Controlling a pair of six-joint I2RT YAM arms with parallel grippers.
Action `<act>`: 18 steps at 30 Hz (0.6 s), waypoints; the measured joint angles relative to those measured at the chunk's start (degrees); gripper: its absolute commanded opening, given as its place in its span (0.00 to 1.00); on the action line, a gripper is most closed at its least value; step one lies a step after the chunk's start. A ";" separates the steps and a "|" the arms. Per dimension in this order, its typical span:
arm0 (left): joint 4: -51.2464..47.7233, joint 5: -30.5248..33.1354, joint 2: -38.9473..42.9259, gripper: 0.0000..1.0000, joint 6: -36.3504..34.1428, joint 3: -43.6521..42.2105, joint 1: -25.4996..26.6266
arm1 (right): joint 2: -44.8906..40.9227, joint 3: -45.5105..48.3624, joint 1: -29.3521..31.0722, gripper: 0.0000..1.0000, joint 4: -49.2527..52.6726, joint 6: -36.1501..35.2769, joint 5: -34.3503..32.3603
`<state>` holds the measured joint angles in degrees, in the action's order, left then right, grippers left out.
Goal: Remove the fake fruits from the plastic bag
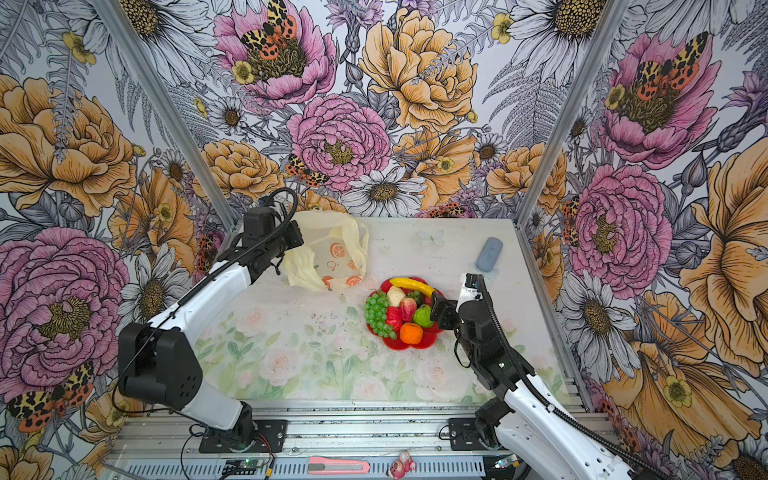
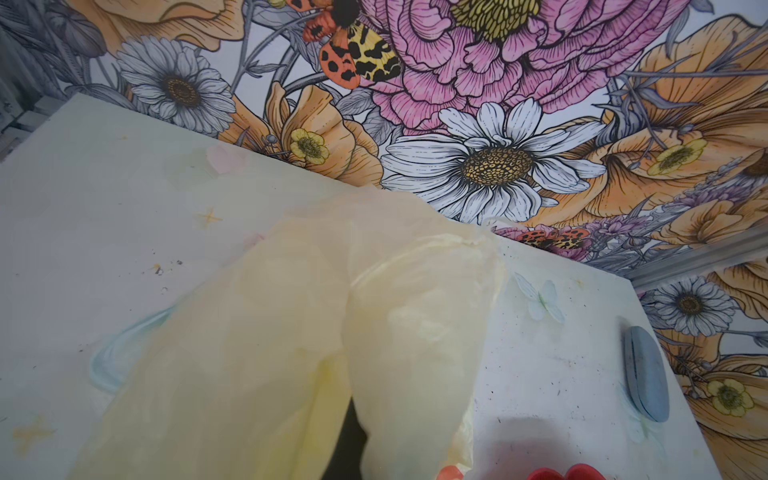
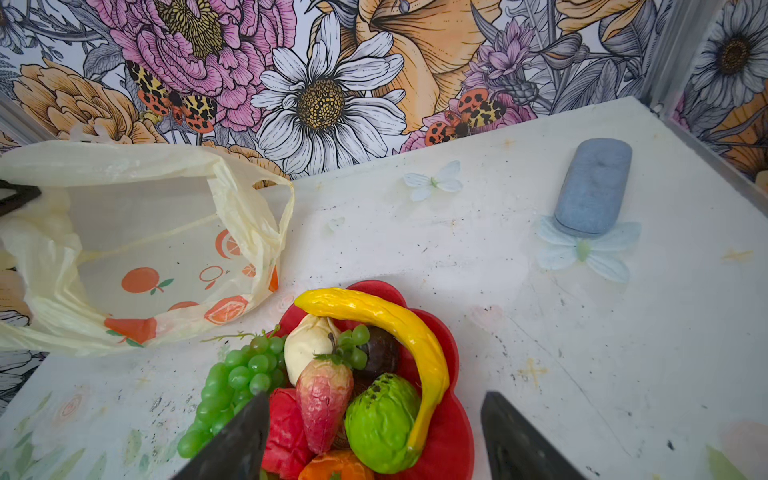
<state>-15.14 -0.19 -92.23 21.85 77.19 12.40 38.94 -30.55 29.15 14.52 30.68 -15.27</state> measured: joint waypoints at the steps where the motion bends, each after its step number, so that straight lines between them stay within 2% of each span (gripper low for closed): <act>1: -0.24 -1.01 -2.32 0.00 -0.74 2.49 0.33 | -0.33 0.02 0.00 0.81 -0.02 0.35 0.13; 9: -4.02 -11.41 -21.73 0.00 -3.69 24.26 2.05 | -1.42 1.16 -0.28 0.81 0.02 3.15 1.18; 15: -13.33 -20.37 -41.72 0.00 -6.88 50.80 2.73 | -1.38 2.23 -0.37 0.81 1.31 4.48 2.05; 18: -18.84 -21.24 -50.99 0.07 -8.57 63.80 3.34 | -1.36 2.43 -0.37 0.82 1.53 4.92 2.08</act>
<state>-33.98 -21.43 -143.22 13.28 140.99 15.75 37.58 -28.12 28.77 16.05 35.59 -13.19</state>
